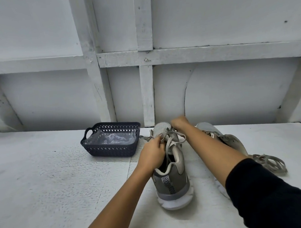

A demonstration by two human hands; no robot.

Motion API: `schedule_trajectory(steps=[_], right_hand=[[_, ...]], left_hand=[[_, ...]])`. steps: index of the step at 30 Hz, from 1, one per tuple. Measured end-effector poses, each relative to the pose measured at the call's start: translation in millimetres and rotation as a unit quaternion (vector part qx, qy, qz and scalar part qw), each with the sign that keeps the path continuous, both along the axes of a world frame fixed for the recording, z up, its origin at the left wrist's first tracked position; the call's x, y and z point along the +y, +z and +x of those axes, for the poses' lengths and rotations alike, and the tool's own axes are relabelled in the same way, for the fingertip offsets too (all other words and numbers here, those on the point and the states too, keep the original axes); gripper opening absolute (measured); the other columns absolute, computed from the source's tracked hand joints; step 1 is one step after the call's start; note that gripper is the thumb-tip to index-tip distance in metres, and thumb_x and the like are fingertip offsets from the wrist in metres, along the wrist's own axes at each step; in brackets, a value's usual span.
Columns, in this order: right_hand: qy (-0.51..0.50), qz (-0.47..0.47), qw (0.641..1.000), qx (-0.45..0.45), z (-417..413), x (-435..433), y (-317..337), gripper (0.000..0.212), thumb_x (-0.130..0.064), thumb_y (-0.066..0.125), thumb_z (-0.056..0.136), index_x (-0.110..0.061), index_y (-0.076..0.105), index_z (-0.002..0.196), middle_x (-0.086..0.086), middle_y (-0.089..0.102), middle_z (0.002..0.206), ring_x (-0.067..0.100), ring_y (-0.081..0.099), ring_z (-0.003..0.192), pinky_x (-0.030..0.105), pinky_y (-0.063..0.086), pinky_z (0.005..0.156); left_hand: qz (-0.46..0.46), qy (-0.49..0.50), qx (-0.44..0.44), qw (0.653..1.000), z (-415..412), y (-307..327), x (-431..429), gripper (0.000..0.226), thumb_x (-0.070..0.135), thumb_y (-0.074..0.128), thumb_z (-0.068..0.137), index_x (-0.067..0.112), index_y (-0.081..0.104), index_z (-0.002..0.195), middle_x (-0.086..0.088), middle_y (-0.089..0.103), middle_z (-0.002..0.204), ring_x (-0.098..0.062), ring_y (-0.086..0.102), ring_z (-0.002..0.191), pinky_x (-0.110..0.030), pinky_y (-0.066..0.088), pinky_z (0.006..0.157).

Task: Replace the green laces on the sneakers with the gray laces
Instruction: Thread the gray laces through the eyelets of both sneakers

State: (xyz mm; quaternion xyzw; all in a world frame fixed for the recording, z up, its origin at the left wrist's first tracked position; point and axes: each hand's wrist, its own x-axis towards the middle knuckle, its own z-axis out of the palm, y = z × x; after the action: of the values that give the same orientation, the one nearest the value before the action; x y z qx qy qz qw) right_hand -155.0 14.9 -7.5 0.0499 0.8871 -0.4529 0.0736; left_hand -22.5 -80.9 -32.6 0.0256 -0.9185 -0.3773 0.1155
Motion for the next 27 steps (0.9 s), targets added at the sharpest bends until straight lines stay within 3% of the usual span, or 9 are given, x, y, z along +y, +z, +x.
schedule_trajectory(steps=[4, 7, 10, 12, 15, 21, 24, 27], right_hand=[[0.032, 0.071, 0.996, 0.036, -2, -9, 3, 0.025, 0.0, 0.042, 0.09, 0.0, 0.047, 0.066, 0.008, 0.045, 0.067, 0.02, 0.043, 0.082, 0.018, 0.028, 0.041], [0.049, 0.068, 0.995, 0.059, 1, -12, -1, 0.026, -0.001, 0.041, 0.091, -0.002, 0.047, 0.065, 0.012, 0.047, 0.069, 0.027, 0.046, 0.084, 0.026, 0.029, 0.048], [0.068, 0.099, 0.982, 0.149, 4, -16, -8, 0.019, -0.002, 0.039, 0.094, 0.004, 0.053, 0.083, 0.022, 0.06, 0.094, 0.036, 0.054, 0.098, 0.033, 0.037, 0.067], [0.092, 0.092, 0.969, 0.209, 2, -18, -13, 0.02, -0.002, 0.037, 0.095, 0.009, 0.052, 0.102, 0.025, 0.056, 0.113, 0.036, 0.051, 0.107, 0.033, 0.035, 0.083], [0.109, 0.085, 0.954, 0.266, 1, -15, -17, 0.02, -0.001, 0.038, 0.095, 0.012, 0.05, 0.104, 0.026, 0.054, 0.112, 0.036, 0.05, 0.107, 0.031, 0.031, 0.082], [0.098, -0.015, 0.971, 0.218, -1, -2, -16, 0.019, -0.006, 0.04, 0.097, 0.005, 0.054, 0.104, 0.018, 0.061, 0.109, 0.027, 0.054, 0.102, 0.019, 0.028, 0.066], [0.102, -0.071, 0.973, 0.196, 1, 0, -13, 0.019, -0.009, 0.039, 0.099, -0.01, 0.052, 0.084, 0.007, 0.061, 0.092, 0.017, 0.054, 0.083, 0.021, 0.035, 0.069], [0.096, -0.218, 0.964, 0.12, 6, -6, -8, 0.03, -0.004, 0.037, 0.099, -0.014, 0.044, 0.072, 0.002, 0.056, 0.075, 0.006, 0.055, 0.064, 0.018, 0.043, 0.053]], left_hand=[[-0.019, 0.0, -0.011, 1.0, 3, 3, -4, 0.026, 0.016, 0.037, 0.098, 0.006, 0.057, 0.112, -0.018, 0.062, 0.111, -0.034, 0.056, 0.103, -0.037, 0.044, 0.081], [-0.051, -0.004, -0.029, 0.998, 4, 6, -3, 0.024, 0.016, 0.037, 0.098, 0.003, 0.056, 0.105, -0.021, 0.062, 0.109, -0.036, 0.056, 0.1, -0.035, 0.042, 0.076], [-0.091, -0.014, -0.055, 0.994, 2, 7, -3, 0.024, 0.017, 0.037, 0.097, 0.001, 0.055, 0.102, -0.021, 0.062, 0.108, -0.036, 0.057, 0.098, -0.033, 0.04, 0.073], [-0.114, -0.021, -0.066, 0.991, 0, 6, -3, 0.024, 0.019, 0.038, 0.097, 0.002, 0.055, 0.102, -0.021, 0.062, 0.108, -0.037, 0.057, 0.099, -0.033, 0.039, 0.072], [-0.136, -0.028, -0.071, 0.988, -3, 4, -1, 0.024, 0.018, 0.039, 0.095, 0.002, 0.056, 0.1, -0.022, 0.062, 0.107, -0.037, 0.057, 0.098, -0.033, 0.037, 0.07], [-0.16, -0.041, -0.075, 0.983, -7, 4, 2, 0.023, 0.017, 0.041, 0.094, 0.001, 0.056, 0.103, -0.021, 0.062, 0.109, -0.036, 0.058, 0.1, -0.036, 0.043, 0.076], [-0.169, -0.042, -0.075, 0.982, -8, 3, 3, 0.023, 0.017, 0.041, 0.095, 0.001, 0.056, 0.103, -0.021, 0.061, 0.11, -0.037, 0.057, 0.101, -0.037, 0.043, 0.078], [-0.182, -0.043, -0.071, 0.98, -10, 2, 5, 0.023, 0.016, 0.04, 0.095, 0.001, 0.055, 0.103, -0.022, 0.061, 0.11, -0.037, 0.057, 0.1, -0.038, 0.043, 0.078]])
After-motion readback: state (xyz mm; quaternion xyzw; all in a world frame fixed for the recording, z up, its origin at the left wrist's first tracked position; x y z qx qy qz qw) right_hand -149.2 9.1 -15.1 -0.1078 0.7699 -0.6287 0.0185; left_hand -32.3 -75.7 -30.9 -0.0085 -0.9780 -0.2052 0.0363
